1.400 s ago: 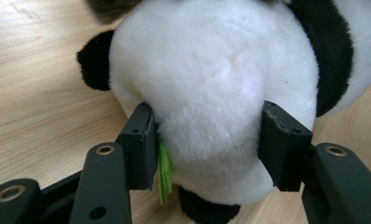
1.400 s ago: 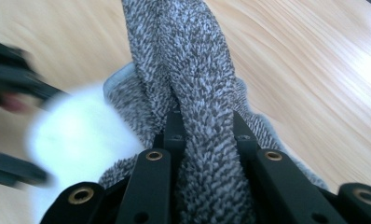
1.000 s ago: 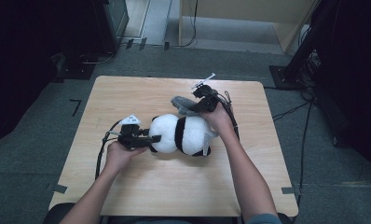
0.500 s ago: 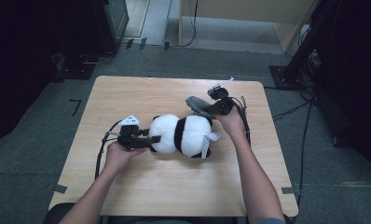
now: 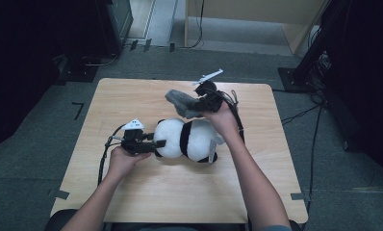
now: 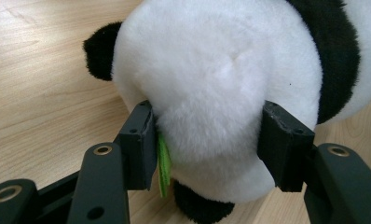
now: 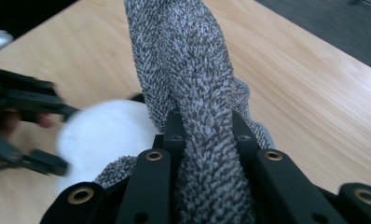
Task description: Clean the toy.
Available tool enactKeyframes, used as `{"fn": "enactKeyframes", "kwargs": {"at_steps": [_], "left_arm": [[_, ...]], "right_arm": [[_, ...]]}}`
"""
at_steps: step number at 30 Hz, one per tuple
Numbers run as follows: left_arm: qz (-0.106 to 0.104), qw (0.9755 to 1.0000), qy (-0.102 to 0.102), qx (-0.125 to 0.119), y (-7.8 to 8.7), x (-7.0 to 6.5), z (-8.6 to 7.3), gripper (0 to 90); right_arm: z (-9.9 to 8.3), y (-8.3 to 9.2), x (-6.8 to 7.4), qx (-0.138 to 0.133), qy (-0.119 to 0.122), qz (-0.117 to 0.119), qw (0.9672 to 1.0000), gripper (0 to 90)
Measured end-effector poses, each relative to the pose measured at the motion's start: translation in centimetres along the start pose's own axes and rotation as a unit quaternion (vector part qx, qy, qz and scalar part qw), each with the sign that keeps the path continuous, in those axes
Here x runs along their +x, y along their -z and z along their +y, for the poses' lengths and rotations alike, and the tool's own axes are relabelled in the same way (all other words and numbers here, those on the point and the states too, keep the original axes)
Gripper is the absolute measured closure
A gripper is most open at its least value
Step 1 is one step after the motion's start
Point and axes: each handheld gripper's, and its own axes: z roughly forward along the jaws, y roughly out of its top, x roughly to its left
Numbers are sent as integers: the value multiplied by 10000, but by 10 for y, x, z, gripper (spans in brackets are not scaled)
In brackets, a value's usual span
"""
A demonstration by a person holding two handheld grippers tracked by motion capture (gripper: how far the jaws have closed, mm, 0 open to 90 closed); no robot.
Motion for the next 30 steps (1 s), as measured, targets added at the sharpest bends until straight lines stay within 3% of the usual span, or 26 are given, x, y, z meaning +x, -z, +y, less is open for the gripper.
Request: {"fn": "enactKeyframes", "kwargs": {"at_steps": [7, 12, 21, 30], "left_arm": [[16, 10000, -9, -2, 0, 0, 0, 434], [31, 10000, 54, -4, 0, 0, 0, 434], [27, 9999, 150, -15, -1, 1, 1, 445], [28, 9998, 174, -22, -1, 0, 2, 448]], "right_arm": [[11, -28, 41, 225, 406, 395, 9981, 754], [3, -46, 52, 611, 629, 405, 9953, 752], [-13, -40, 24, 600, 222, 396, 9972, 754], [-30, -21, -13, 651, -120, -17, 9978, 752]]}}
